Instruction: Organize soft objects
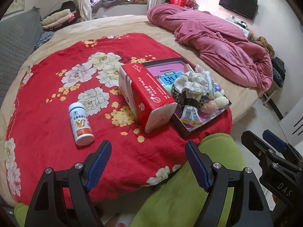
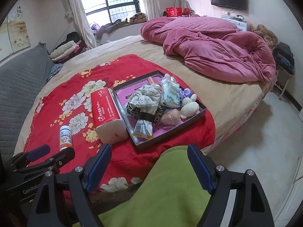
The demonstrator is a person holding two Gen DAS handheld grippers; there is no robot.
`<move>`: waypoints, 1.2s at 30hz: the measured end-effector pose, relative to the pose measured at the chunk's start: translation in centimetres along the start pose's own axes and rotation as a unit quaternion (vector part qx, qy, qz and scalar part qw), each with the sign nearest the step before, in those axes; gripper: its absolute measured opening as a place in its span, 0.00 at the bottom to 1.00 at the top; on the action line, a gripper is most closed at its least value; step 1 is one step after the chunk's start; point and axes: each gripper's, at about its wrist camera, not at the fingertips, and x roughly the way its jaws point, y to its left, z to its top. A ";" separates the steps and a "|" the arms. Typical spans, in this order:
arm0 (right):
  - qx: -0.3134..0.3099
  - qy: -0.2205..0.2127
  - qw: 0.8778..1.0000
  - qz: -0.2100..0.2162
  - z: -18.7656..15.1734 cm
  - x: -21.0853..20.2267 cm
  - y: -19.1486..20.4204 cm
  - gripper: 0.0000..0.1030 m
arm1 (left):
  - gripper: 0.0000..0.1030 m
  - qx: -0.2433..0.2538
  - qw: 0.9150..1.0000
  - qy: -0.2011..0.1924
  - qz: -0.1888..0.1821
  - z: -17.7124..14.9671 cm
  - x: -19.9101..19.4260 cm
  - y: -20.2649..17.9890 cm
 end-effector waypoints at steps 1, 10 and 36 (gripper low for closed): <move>0.000 0.000 1.000 -0.001 0.0 0.0 0.0 0.79 | 0.78 0.000 1.000 0.000 -0.001 0.0 0.1 0.0; 0.004 0.011 1.000 -0.005 -0.5 0.7 -0.4 0.79 | 0.78 0.007 1.000 0.007 -0.009 -0.3 0.5 -0.4; -0.004 0.024 1.000 -0.008 -1.0 1.4 0.0 0.79 | 0.78 0.020 1.000 0.001 -0.005 -0.5 0.3 -0.5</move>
